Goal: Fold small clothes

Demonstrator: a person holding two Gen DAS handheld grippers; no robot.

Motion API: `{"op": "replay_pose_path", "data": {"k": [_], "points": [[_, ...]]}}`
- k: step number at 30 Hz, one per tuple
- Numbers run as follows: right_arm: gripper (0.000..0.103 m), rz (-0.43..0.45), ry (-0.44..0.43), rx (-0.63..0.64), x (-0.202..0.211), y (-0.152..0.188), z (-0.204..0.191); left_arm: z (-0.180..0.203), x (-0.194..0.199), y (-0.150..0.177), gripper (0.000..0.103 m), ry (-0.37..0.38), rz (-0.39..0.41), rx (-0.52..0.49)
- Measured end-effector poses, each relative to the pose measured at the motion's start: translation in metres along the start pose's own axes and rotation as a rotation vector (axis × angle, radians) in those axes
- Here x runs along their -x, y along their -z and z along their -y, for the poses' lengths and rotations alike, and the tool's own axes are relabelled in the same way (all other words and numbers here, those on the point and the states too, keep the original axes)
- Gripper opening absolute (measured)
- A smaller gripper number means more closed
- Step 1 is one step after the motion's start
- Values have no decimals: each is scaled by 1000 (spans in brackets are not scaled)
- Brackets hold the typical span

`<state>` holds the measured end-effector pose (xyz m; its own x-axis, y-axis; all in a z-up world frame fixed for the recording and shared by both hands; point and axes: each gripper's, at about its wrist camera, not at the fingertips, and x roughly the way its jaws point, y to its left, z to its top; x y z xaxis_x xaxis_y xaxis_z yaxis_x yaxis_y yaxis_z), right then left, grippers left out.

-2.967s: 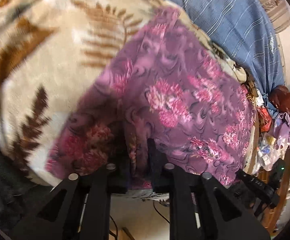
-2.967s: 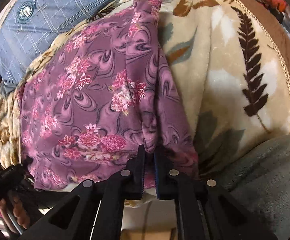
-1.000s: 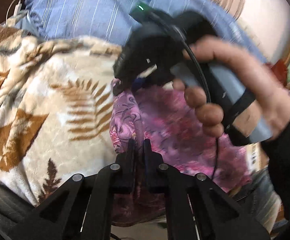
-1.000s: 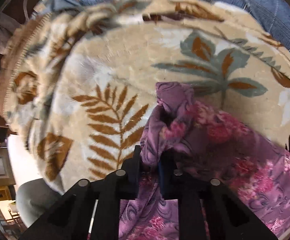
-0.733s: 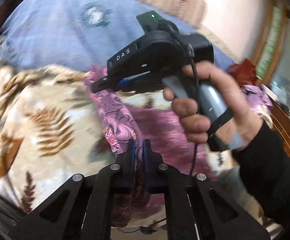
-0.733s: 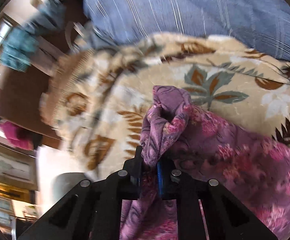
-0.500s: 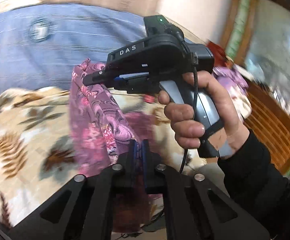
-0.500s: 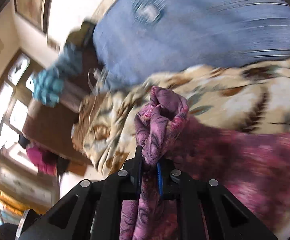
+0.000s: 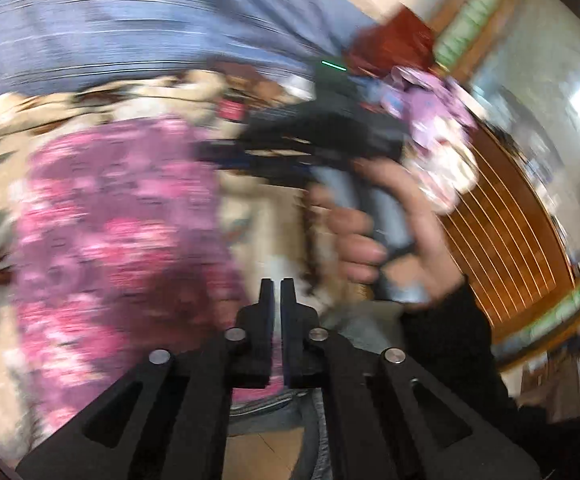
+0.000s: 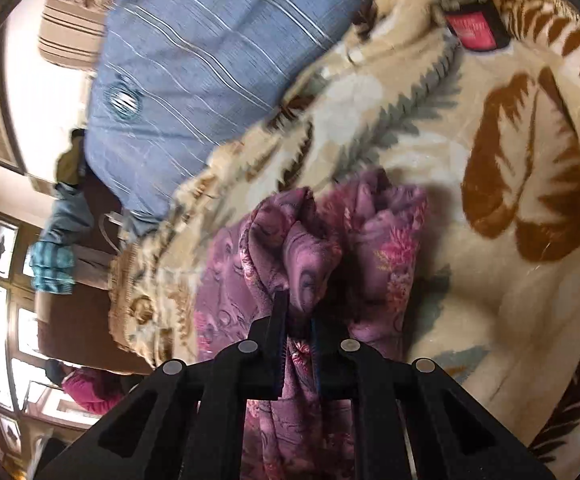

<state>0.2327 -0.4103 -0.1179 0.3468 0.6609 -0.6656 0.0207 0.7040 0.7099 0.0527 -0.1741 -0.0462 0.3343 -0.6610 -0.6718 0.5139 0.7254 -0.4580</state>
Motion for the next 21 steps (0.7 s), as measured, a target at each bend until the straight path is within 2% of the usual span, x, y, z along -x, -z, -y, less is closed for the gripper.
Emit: {"op": "replay_pose_path", "data": {"k": [2,3,4,7,9,12,13,14,15,17,21], "points": [[9,9,11,7,3,0,-3,-16,6,-5,22,-52,-8,37],[9,7,34,6,0,0,-4,-21,1,-7,43,-74,-25,35],[8,4,51,4,-2,1,-5,-25,-7,-7,54,-85,-49,27],[8,0,75,-10,-7,1,-3,-20,-39,0,54,-93,-125,39],[8,-7,68,-19,-1,0,8,-5,-59,5,54,-79,-164,6],[7,12,69,-28,8,1,11,24,-84,13,54,-172,-187,-117],[7,17,81,-26,11,1,15,34,-97,17,44,-242,-190,-183],[6,19,91,-32,12,0,18,38,-105,21,28,-333,-195,-234],[6,15,93,-40,11,0,20,36,-115,22,3,-414,-215,-264],[6,1,103,-44,8,1,22,21,-118,24,2,-384,-233,-177],[6,8,79,-31,11,0,19,17,-105,24,2,-350,-208,-149]]}}
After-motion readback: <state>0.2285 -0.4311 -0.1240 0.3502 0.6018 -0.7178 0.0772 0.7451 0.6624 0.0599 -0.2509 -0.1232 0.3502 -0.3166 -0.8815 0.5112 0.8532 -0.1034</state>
